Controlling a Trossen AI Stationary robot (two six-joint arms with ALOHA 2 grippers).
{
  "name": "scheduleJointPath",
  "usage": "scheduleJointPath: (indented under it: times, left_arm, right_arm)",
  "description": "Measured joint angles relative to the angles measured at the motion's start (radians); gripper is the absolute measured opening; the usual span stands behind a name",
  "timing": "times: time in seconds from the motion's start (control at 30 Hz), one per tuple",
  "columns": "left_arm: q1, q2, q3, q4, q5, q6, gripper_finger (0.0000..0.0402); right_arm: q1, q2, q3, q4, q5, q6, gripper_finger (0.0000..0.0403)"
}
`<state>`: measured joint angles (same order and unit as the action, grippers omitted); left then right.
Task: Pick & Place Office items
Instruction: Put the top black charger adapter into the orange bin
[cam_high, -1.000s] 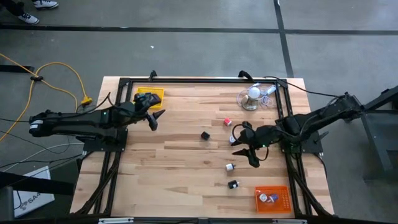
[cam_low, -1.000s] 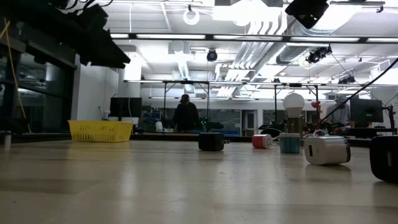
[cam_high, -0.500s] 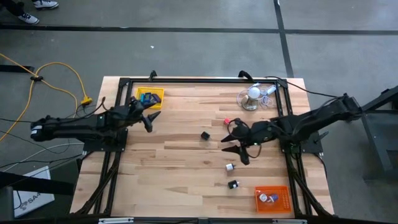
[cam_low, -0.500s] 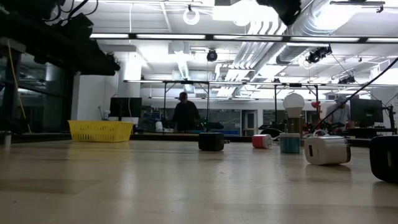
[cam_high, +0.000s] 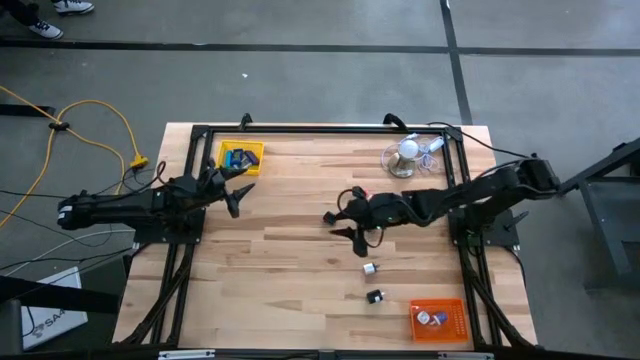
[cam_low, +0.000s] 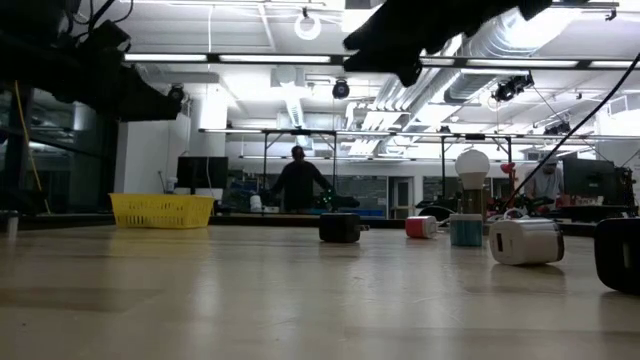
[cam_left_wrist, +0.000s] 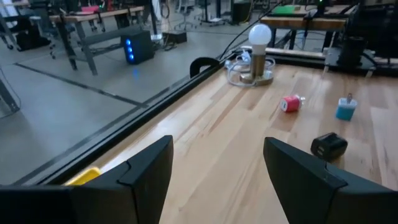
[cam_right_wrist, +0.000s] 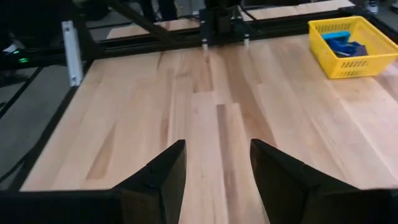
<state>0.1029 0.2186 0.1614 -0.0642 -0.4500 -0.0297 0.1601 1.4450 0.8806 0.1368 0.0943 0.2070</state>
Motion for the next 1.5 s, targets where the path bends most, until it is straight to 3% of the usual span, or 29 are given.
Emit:
scheduleJointPath:
  times: [0.23, 0.5, 1.17, 1.5]
  left_arm:
    - [-0.017, -0.081, -0.097, 0.047, 0.013, 0.01, 0.0243]
    - [-0.017, -0.126, -0.134, 0.101, 0.009, 0.041, 0.0243]
    - [-0.017, -0.124, -0.139, 0.158, 0.008, 0.059, 0.0243]
    - [-0.017, -0.124, -0.139, 0.189, 0.007, 0.057, 0.0243]
  right_arm:
    - [-0.049, 0.088, 0.0, 0.154, -0.093, -0.001, 0.0165]
    - [-0.114, 0.18, 0.001, 0.25, -0.098, -0.002, 0.0165]
    - [-0.182, 0.214, 0.001, 0.21, -0.09, -0.023, 0.0165]
    - [-0.181, 0.214, 0.001, 0.083, 0.021, 0.003, 0.0165]
